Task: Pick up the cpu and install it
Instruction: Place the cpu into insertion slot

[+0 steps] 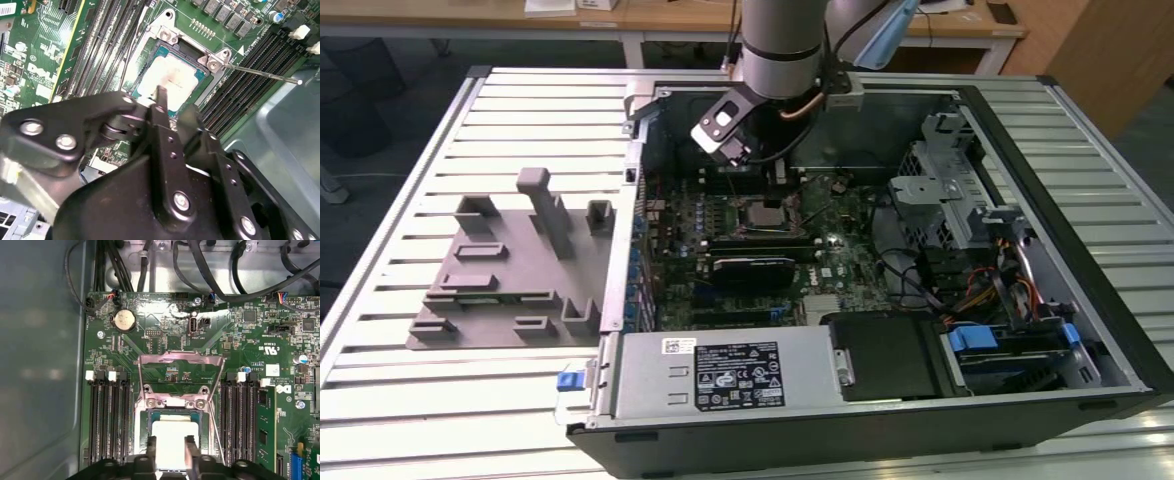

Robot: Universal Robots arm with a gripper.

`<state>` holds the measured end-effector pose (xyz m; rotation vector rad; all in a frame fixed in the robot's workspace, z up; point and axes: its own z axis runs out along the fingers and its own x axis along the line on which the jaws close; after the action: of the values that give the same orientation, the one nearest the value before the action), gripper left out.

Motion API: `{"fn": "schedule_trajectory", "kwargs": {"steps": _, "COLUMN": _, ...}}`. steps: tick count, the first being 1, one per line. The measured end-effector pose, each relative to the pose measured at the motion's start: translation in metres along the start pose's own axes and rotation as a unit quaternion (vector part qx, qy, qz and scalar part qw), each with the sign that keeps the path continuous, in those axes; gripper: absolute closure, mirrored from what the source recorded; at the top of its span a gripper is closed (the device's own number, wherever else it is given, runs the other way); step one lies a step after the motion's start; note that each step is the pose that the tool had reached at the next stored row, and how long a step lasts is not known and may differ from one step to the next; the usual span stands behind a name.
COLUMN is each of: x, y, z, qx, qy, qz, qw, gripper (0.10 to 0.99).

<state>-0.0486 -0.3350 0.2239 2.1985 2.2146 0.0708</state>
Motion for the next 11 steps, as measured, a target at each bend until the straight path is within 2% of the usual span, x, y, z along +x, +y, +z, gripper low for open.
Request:
{"fn": "schedule_trajectory", "kwargs": {"steps": 1, "x": 0.0000, "y": 0.0000, "z": -0.0005, "qx": 0.0000, "qy": 0.0000, "qz": 0.000, "qw": 1.0000, "gripper": 0.765}}
{"fn": "schedule_trajectory", "kwargs": {"steps": 4, "x": 0.0000, "y": 0.0001, "z": -0.0020, "qx": 0.0000, "qy": 0.0000, "qz": 0.000, "qw": 1.0000, "gripper": 0.784}}
{"fn": "schedule_trajectory", "kwargs": {"steps": 5, "x": 0.0001, "y": 0.0001, "z": -0.0025, "qx": 0.0000, "qy": 0.0000, "qz": 0.000, "qw": 1.0000, "gripper": 0.847}}
{"fn": "schedule_trajectory", "kwargs": {"steps": 6, "x": 0.0001, "y": 0.0001, "z": -0.0029, "qx": 0.0000, "qy": 0.0000, "qz": 0.000, "qw": 1.0000, "gripper": 0.847}}
{"fn": "schedule_trajectory", "kwargs": {"steps": 7, "x": 0.0001, "y": 0.0002, "z": -0.0034, "qx": 0.0000, "qy": 0.0000, "qz": 0.000, "qw": 1.0000, "gripper": 0.910}}
{"fn": "schedule_trajectory", "kwargs": {"steps": 8, "x": 0.0001, "y": 0.0002, "z": -0.0039, "qx": 0.0000, "qy": 0.0000, "qz": 0.000, "qw": 1.0000, "gripper": 0.910}}
{"fn": "schedule_trajectory", "kwargs": {"steps": 9, "x": 0.0001, "y": 0.0002, "z": -0.0044, "qx": 0.0000, "qy": 0.0000, "qz": 0.000, "qw": 1.0000, "gripper": 0.973}}
{"fn": "schedule_trajectory", "kwargs": {"steps": 11, "x": 0.0001, "y": 0.0003, "z": -0.0054, "qx": 0.0000, "qy": 0.0000, "qz": 0.000, "qw": 1.0000, "gripper": 0.973}}
